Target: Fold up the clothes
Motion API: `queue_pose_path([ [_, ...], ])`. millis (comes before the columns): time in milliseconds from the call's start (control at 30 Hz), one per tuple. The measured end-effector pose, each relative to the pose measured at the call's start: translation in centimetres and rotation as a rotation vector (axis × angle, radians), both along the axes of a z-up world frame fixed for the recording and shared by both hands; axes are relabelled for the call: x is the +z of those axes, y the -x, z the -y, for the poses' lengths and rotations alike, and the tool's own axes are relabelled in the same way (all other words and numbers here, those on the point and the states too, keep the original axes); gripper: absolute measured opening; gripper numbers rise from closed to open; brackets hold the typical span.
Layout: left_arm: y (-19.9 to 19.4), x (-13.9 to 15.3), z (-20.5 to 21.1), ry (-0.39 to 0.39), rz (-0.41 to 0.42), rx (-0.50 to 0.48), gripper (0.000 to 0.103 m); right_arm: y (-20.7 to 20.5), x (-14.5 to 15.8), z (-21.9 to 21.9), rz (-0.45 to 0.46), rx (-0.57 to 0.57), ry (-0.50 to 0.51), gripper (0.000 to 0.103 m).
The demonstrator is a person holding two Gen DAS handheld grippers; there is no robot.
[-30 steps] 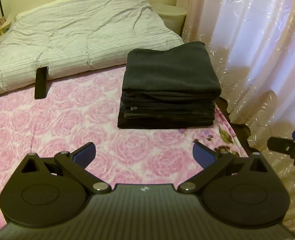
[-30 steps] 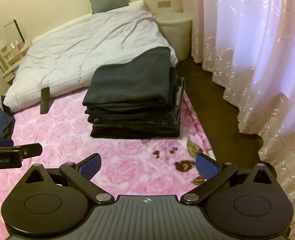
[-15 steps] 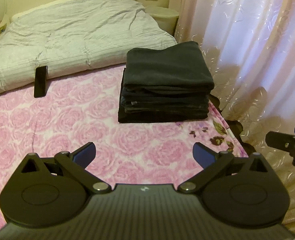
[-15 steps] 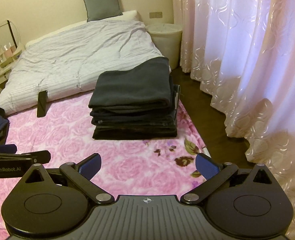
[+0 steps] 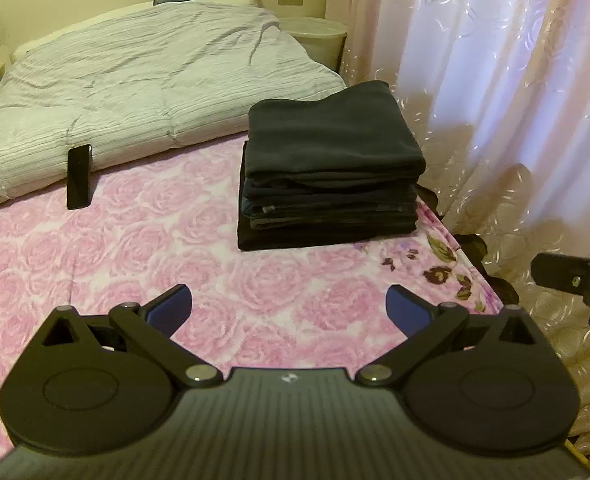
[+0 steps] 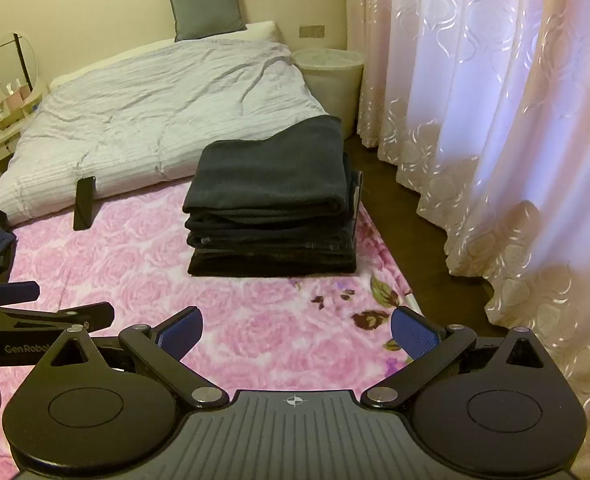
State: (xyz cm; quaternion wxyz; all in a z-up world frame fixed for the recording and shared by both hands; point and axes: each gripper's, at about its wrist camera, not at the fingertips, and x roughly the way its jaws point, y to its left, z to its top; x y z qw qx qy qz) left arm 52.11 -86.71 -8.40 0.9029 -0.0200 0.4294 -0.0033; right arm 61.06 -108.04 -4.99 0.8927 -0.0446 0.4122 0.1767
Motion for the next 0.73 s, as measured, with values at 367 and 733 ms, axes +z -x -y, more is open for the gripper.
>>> queue_pose_path([
  [367, -0.9, -0.2, -0.1, -0.006, 0.003, -0.020, 0.102, -1.0, -0.3, -1.1, -0.005, 0.000, 0.030, 0.103],
  [733, -1.9, -0.5, 0.3, -0.044, 0.006, -0.036, 0.102, -1.8, -0.7, -1.7, -0.013, 0.004, 0.031, 0.103],
])
